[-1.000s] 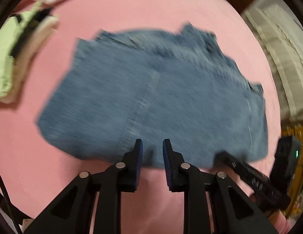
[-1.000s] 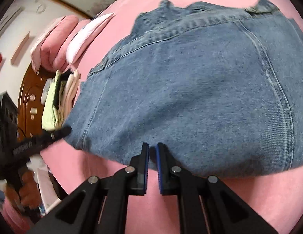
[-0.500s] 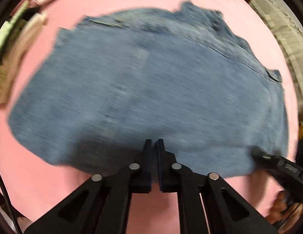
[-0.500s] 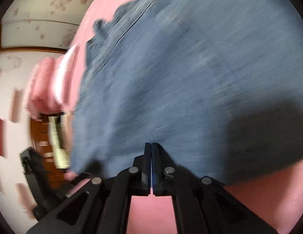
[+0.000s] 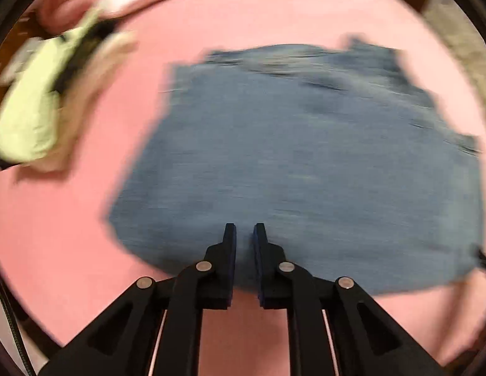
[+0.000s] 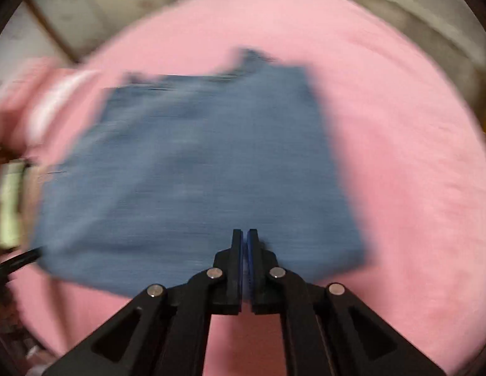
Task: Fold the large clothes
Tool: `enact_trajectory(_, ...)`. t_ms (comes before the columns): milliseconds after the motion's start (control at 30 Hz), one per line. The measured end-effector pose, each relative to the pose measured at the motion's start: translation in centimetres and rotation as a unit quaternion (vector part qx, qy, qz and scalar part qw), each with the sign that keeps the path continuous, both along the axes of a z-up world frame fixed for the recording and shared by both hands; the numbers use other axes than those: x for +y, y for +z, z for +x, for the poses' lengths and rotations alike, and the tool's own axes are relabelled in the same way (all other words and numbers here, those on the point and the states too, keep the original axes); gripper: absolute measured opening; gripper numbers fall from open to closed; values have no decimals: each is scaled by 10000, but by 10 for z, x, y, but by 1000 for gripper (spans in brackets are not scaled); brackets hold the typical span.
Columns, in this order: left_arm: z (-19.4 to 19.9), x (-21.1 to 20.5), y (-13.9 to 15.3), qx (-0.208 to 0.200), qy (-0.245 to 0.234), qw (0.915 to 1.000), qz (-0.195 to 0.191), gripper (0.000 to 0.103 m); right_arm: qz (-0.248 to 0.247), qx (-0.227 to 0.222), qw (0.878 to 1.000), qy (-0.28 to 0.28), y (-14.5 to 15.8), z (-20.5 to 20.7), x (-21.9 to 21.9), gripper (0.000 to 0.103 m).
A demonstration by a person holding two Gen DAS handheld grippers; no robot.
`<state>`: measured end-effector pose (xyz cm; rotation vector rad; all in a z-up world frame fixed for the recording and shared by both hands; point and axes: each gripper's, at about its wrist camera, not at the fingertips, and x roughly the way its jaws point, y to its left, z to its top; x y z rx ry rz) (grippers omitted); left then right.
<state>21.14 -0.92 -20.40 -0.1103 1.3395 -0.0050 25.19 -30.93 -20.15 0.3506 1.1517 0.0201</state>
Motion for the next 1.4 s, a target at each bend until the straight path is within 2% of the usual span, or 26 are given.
enact_trajectory(67,0,-34,-3,206,-414,9980,-425,11,804,59,9959,400,-7,6,28,2)
enact_trajectory(133,1,-50,-6,322,-655,9953,-629,11,1528,342,9852,695,-24,14,60,2)
enact_trajectory(200,5,-74,-17,471,-874,9925,-711,11,1808,559,9788,788,-40,20,82,3)
enact_trajectory(300,21,-97,-30,483,-913,9923,-678,11,1903,600,9764,827,-55,34,99,3)
enact_trajectory(433,52,-86,-40,435,-597,9924,-980,11,2256,427,9726,353,-64,64,89,2)
enact_trajectory(533,71,-76,-51,603,-282,9898,-1256,11,2232,417,9738,111,-71,90,81,0)
enact_trajectory(633,85,-65,-46,128,-64,9925,-1216,11,2328,480,9708,328,-78,115,81,0)
enact_trajectory(700,97,-62,-46,-8,19,9936,-1134,11,2040,162,9775,505,-69,122,80,0)
enact_trajectory(733,102,-63,-46,-42,41,9943,-1067,11,1816,119,9817,562,-66,129,80,0)
enact_trajectory(833,121,-59,-46,-185,34,9964,-824,9,1673,89,9847,482,-63,148,69,0)
enact_trajectory(900,129,-55,-43,-428,59,9983,-400,7,1587,79,9862,454,-63,157,60,0)
enact_trajectory(1000,144,-35,-45,-603,283,9978,23,6,1255,-46,9912,414,-57,170,42,0)
enact_trajectory(1033,148,-25,-46,-607,339,9976,29,4,1077,-100,9936,337,-55,168,30,0)
enact_trajectory(1133,153,-2,-51,-442,405,9966,-569,1,686,-288,9972,43,-49,164,-16,0)
enact_trajectory(1167,153,4,-49,-454,370,9963,-637,1,793,-312,9963,60,-49,162,-27,0)
enact_trajectory(1200,152,7,-46,-542,363,9973,-339,1,534,-299,9981,-79,-47,158,-42,0)
enact_trajectory(1233,152,18,-43,-592,404,9974,62,1,512,-376,9979,-97,-45,154,-57,0)
enact_trajectory(1267,151,25,-42,-674,460,9930,857,2,371,-391,9984,-177,-42,151,-68,0)
enact_trajectory(1300,151,31,-42,-709,470,9907,1066,2,37,-359,9989,-305,-38,149,-75,0)
enact_trajectory(1333,150,46,-46,-710,481,9903,1095,2,-289,-354,9981,-401,-34,146,-83,0)
enact_trajectory(1400,149,68,-48,-706,490,9923,893,2,-615,-321,9958,-590,-29,140,-95,0)
